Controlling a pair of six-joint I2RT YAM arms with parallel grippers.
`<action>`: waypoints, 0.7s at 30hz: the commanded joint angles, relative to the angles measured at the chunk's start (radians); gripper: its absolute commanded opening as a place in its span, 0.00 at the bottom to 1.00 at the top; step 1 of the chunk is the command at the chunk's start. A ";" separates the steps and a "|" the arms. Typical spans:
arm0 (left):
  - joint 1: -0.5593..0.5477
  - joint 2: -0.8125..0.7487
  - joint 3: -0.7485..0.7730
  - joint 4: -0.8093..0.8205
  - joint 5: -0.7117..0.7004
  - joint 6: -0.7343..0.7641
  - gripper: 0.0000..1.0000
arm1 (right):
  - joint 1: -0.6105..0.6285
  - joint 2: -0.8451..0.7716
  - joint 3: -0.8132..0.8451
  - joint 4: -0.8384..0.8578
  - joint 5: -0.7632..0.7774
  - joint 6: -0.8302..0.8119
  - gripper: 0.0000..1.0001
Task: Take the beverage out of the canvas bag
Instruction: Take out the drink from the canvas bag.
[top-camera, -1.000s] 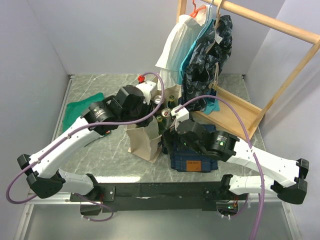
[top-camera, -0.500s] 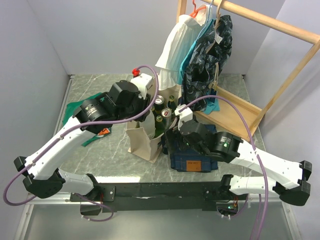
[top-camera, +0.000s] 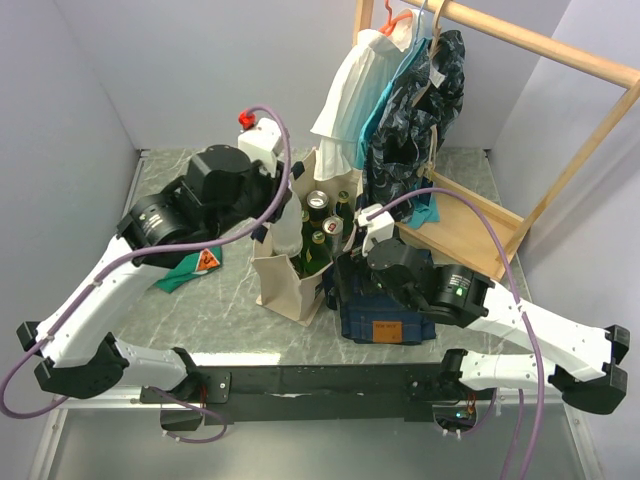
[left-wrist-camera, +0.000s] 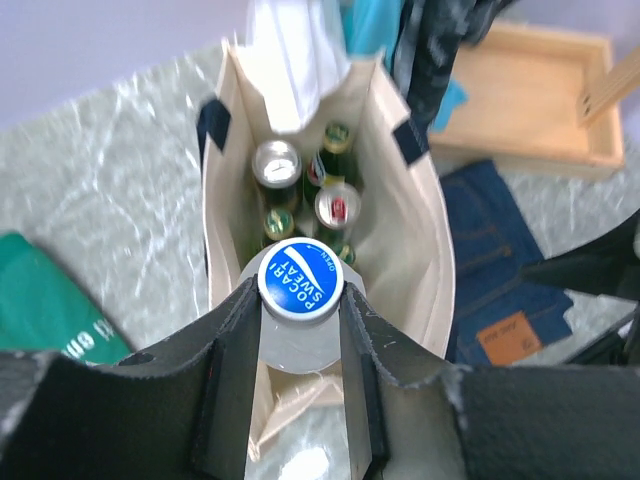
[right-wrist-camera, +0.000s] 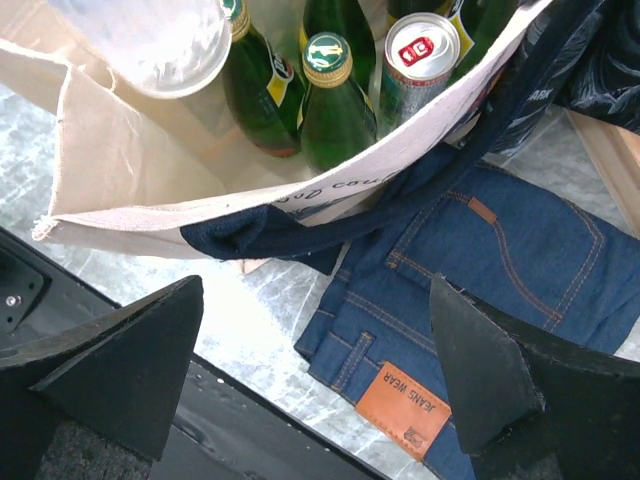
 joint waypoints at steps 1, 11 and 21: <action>-0.003 -0.061 0.100 0.238 -0.049 0.051 0.01 | 0.006 -0.025 0.033 0.039 0.031 0.016 1.00; -0.004 -0.110 0.106 0.384 -0.145 0.142 0.01 | 0.006 -0.020 0.030 0.040 0.033 0.022 1.00; -0.003 -0.167 0.047 0.603 -0.274 0.288 0.01 | 0.006 -0.003 0.030 0.049 0.027 0.027 1.00</action>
